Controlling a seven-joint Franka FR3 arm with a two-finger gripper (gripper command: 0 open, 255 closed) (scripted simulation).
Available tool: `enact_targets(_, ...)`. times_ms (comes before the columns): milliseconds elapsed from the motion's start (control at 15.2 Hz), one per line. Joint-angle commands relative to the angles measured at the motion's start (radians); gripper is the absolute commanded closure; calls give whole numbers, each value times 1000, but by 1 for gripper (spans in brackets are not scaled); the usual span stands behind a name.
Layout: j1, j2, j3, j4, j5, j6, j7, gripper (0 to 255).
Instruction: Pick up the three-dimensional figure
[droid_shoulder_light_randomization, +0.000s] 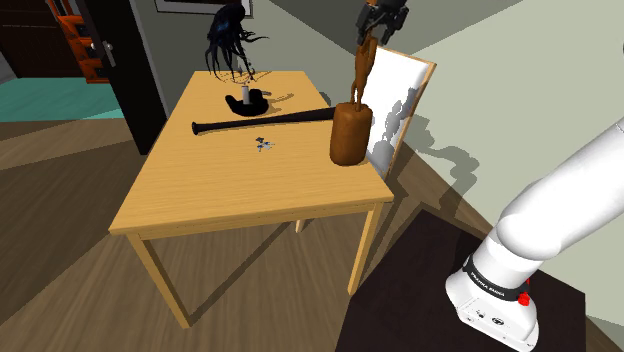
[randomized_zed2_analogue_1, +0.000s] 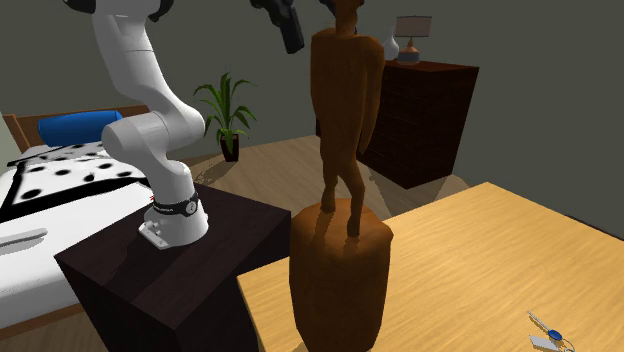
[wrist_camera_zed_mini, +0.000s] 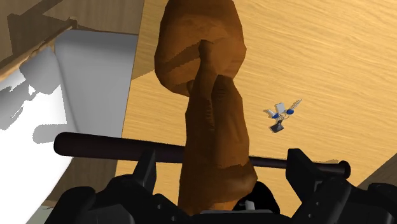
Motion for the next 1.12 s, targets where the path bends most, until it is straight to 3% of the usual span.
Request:
enact_targets(0,-1,-6,-1,-28,0,23,0,0)
enact_targets(66,-1,-6,-1,-28,0,23,0,0)
enact_targets(132,-1,-5,-1,-28,0,24,-1,255)
enact_targets(726,-1,-6,-1,-28,0,23,0,255)
enact_targets(1056,0,20,-1,68,2,-48,-3,255)
